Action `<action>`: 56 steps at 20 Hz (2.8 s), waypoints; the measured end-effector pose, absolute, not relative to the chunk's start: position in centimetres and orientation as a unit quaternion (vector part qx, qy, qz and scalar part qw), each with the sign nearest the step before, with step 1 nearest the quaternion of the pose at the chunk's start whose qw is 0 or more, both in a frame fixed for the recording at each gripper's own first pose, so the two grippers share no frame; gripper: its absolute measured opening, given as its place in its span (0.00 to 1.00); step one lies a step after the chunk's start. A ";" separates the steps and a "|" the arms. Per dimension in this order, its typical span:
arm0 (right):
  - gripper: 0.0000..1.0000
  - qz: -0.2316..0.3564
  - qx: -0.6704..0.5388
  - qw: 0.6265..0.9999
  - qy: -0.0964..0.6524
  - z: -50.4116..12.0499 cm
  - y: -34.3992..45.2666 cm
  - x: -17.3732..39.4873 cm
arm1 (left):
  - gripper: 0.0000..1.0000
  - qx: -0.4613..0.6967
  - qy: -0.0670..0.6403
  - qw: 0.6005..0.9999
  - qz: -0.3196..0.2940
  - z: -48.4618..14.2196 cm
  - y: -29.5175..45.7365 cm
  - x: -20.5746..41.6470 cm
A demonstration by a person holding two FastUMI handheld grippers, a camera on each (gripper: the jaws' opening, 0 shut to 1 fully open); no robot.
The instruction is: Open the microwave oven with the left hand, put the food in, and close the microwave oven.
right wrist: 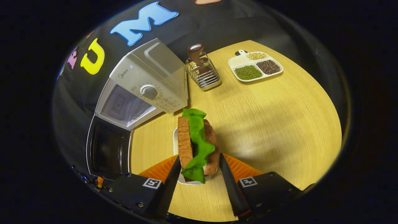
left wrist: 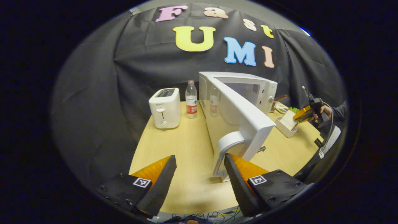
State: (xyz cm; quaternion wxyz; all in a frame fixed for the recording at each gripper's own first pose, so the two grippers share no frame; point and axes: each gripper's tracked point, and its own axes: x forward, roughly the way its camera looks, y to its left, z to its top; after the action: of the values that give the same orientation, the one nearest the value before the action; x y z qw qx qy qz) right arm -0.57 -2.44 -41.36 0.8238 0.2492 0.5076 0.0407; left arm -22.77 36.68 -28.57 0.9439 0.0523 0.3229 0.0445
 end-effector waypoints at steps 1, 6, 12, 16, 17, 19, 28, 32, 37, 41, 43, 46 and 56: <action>0.71 0.044 0.260 0.823 0.503 -41.2 -2.2 0.0 | 0.99 0.051 0.300 0.950 0.071 -26.9 37.0 -23.0; 0.25 0.053 0.232 0.841 0.487 -39.5 -1.4 0.0 | 0.98 0.040 0.163 0.976 0.137 -16.5 32.7 -21.9; 0.25 0.092 0.243 0.871 0.417 -32.7 1.4 0.4 | 0.99 0.031 0.103 0.990 0.090 -11.1 24.5 -18.0; 0.25 0.124 0.264 0.879 0.378 -28.7 4.6 0.2 | 0.99 0.034 0.064 0.995 0.075 -8.4 21.6 -15.2; 0.25 0.133 0.275 0.877 0.371 -28.0 5.6 0.2 | 0.99 0.040 0.053 0.995 0.073 -7.4 21.1 -14.6; 0.25 0.148 0.295 0.871 0.364 -27.1 7.6 0.3 | 0.99 0.042 0.042 0.997 0.058 -5.8 19.6 -13.3; 0.25 0.170 0.414 0.831 0.330 -26.5 17.2 5.0 | 0.99 0.032 0.019 0.997 0.069 1.1 19.7 -11.2; 0.25 0.115 0.495 0.810 0.293 -28.0 20.0 8.9 | 0.98 0.053 0.029 0.996 0.070 0.9 20.3 -10.9; 0.25 0.035 0.576 0.784 0.229 -30.8 22.3 13.9 | 0.97 0.060 0.038 0.995 0.076 0.8 21.2 -11.2; 0.25 -0.008 0.615 0.757 0.220 -33.9 24.1 17.3 | 0.99 0.057 0.048 0.993 0.093 0.2 22.6 -11.7; 0.25 -0.041 0.643 0.738 0.200 -35.3 24.6 19.4 | 0.99 0.056 0.055 0.992 0.101 -0.2 23.3 -12.4; 0.25 -0.068 0.653 0.731 0.188 -37.4 25.5 22.2 | 0.99 0.060 0.072 0.989 0.113 -1.1 24.3 -13.2; 0.25 -0.122 0.663 0.720 0.166 -42.0 27.2 28.5 | 0.96 0.049 0.107 0.983 0.140 -2.6 26.3 -14.7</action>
State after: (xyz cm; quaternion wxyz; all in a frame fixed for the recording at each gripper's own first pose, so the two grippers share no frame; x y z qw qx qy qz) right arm 28.47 27.17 -41.95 0.7198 0.6629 0.1658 -0.1221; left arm -14.68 26.31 -2.64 0.9832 0.0495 0.1065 0.1397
